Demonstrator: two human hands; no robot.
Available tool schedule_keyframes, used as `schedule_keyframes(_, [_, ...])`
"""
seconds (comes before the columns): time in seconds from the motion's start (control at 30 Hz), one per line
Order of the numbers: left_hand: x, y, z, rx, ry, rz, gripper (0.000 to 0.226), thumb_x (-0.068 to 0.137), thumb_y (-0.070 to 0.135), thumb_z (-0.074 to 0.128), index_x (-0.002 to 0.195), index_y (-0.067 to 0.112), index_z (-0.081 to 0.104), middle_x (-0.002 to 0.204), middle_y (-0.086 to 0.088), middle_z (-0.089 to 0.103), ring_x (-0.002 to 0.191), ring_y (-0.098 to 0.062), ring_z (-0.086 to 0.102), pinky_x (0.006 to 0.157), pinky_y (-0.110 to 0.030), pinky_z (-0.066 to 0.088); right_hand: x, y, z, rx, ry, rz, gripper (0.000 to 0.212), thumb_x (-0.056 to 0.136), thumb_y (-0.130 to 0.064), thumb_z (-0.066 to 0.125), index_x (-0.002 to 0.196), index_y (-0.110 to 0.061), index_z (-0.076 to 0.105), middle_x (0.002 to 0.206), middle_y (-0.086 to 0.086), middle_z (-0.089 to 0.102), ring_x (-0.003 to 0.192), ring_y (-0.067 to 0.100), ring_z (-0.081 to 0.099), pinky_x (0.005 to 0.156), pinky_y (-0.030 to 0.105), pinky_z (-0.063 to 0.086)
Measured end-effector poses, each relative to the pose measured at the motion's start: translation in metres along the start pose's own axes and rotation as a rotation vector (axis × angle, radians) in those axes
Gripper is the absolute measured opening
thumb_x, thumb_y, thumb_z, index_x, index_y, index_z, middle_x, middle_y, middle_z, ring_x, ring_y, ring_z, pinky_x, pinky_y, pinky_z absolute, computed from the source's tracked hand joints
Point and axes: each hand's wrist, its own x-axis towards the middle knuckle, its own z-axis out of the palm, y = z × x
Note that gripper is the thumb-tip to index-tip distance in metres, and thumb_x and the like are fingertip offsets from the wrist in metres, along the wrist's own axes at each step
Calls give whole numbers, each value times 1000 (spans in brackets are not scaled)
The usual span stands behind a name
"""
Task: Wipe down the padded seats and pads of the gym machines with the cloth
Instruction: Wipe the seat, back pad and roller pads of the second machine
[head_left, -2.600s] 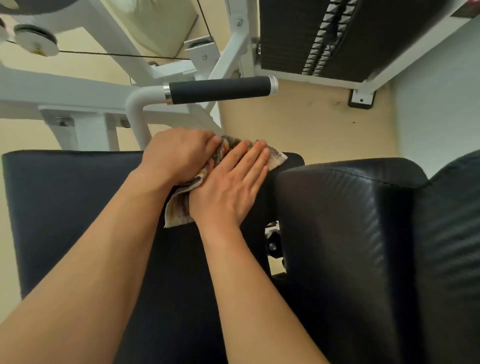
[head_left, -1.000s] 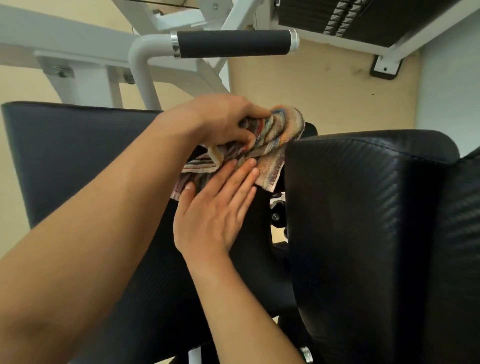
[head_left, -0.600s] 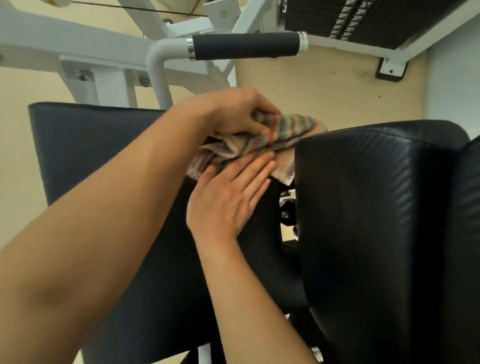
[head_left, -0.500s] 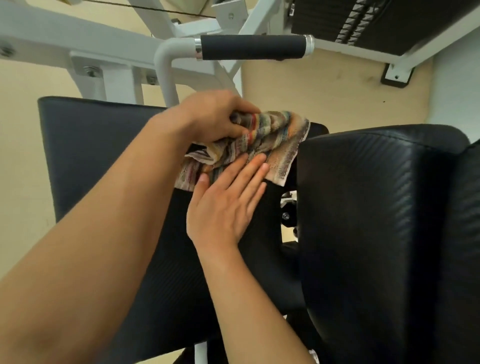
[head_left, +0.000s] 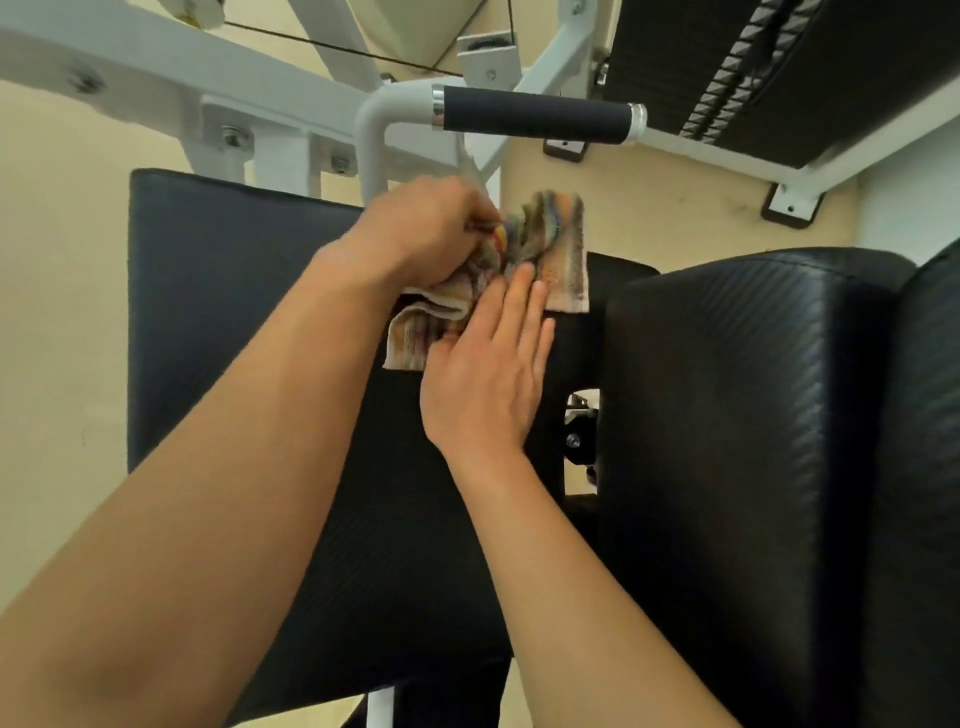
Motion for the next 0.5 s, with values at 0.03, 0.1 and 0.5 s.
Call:
schedule_keyframes(0.03, [-19, -19, -3, 8, 81, -89, 31, 100, 29, 50, 127, 31, 66, 120, -4, 69, 108, -27, 63, 89, -45, 52, 1, 1, -1, 69, 9, -43, 67, 96, -31, 41, 156, -6, 24, 168, 15, 13, 157, 30, 5, 127, 49, 7])
schedule_keyframes(0.1, [-47, -44, -1, 7, 280, -212, 29, 100, 32, 48, 119, 26, 69, 113, -7, 71, 104, -33, 63, 87, -46, 51, 11, 0, -9, 192, 114, -89, 47, 94, -32, 43, 135, -11, 52, 155, 13, 39, 148, 30, 30, 123, 52, 24])
schedule_keyframes(0.5, [-59, -70, 16, 141, 589, -414, 32, 97, 29, 37, 91, 28, 69, 90, 7, 70, 103, -19, 64, 123, -53, 8, 78, -57, 2, -136, -117, -510, 52, 105, -39, 29, 151, -15, 37, 150, 7, 48, 138, 32, 42, 123, 48, 18])
